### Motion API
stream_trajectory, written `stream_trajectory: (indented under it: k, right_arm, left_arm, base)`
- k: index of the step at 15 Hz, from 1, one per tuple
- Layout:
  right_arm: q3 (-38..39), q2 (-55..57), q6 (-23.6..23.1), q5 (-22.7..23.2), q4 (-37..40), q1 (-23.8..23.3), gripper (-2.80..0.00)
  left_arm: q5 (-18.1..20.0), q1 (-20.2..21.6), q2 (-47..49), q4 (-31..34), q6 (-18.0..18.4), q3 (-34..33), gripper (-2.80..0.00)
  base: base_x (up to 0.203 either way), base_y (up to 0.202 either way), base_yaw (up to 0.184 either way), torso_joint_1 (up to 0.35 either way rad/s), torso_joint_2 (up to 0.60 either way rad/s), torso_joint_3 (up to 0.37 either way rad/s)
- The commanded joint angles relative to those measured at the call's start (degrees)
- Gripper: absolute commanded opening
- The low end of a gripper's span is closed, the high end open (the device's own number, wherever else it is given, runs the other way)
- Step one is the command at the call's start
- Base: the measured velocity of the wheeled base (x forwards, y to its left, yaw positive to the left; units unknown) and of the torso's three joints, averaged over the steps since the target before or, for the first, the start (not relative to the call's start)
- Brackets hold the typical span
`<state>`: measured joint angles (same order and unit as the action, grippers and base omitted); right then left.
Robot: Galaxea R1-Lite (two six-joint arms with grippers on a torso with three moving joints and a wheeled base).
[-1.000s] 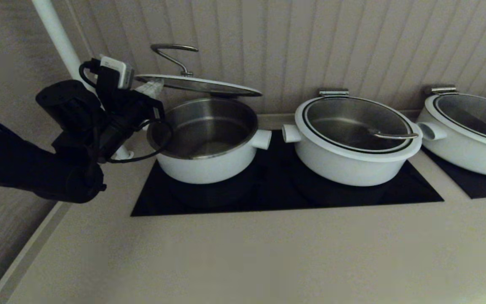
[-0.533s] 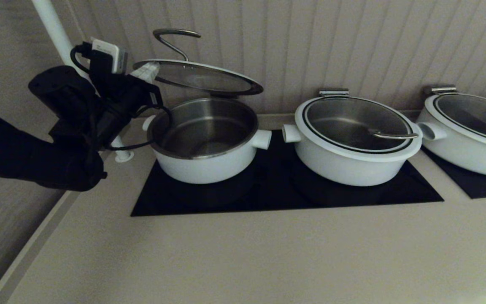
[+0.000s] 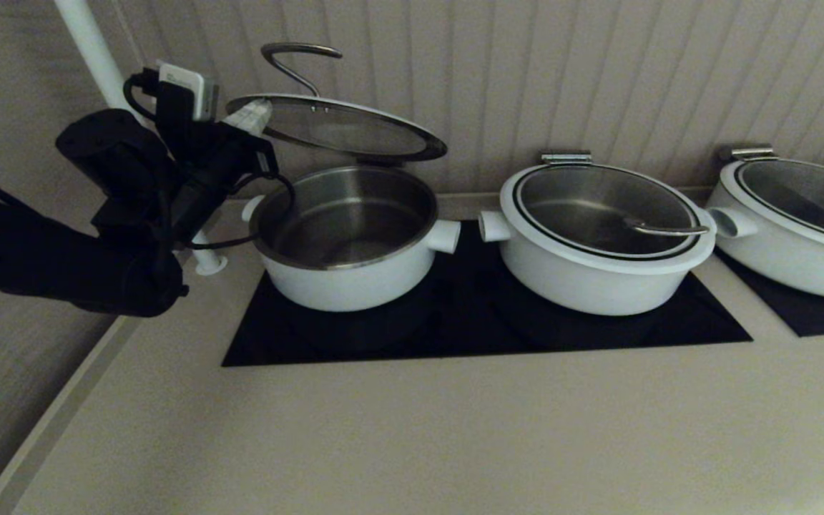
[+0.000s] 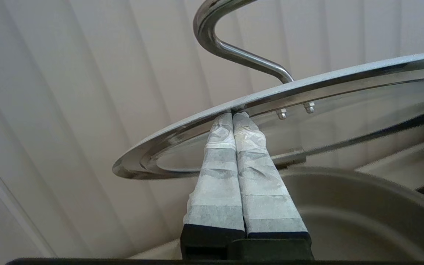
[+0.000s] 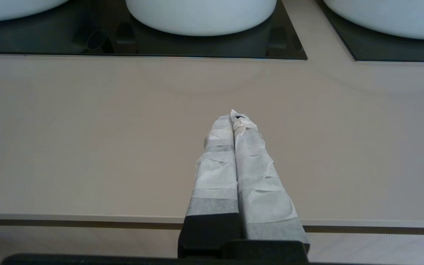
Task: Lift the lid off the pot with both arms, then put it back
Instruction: Open the pot lid completely
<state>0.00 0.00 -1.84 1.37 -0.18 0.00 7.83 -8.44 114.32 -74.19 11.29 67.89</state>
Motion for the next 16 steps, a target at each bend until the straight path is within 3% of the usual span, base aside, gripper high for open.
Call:
stream_trajectory:
  k: [1, 5, 16]
  right_arm:
    - [0.0, 0.09, -0.01, 0.04, 0.01, 0.0, -2.8]
    - [0.0, 0.09, -0.01, 0.04, -0.02, 0.0, -2.8]
    - [0.0, 0.09, -0.01, 0.04, 0.01, 0.0, -2.8]
  left_arm:
    - [0.06, -0.05, 1.53, -0.26, 0.05, 2.03, -2.8]
    - [0.2, -0.09, 3.82, 0.8, 0.14, 8.29, -2.8]
    - [0.35, -0.09, 6.76, 0.9, 0.61, 16.66, -2.8]
  base:
    - [0.0, 0.0, 0.0, 0.0, 0.0, 0.0]
    - [0.0, 0.0, 0.0, 0.0, 0.0, 0.0]
    - [0.0, 0.0, 0.0, 0.0, 0.0, 0.0]
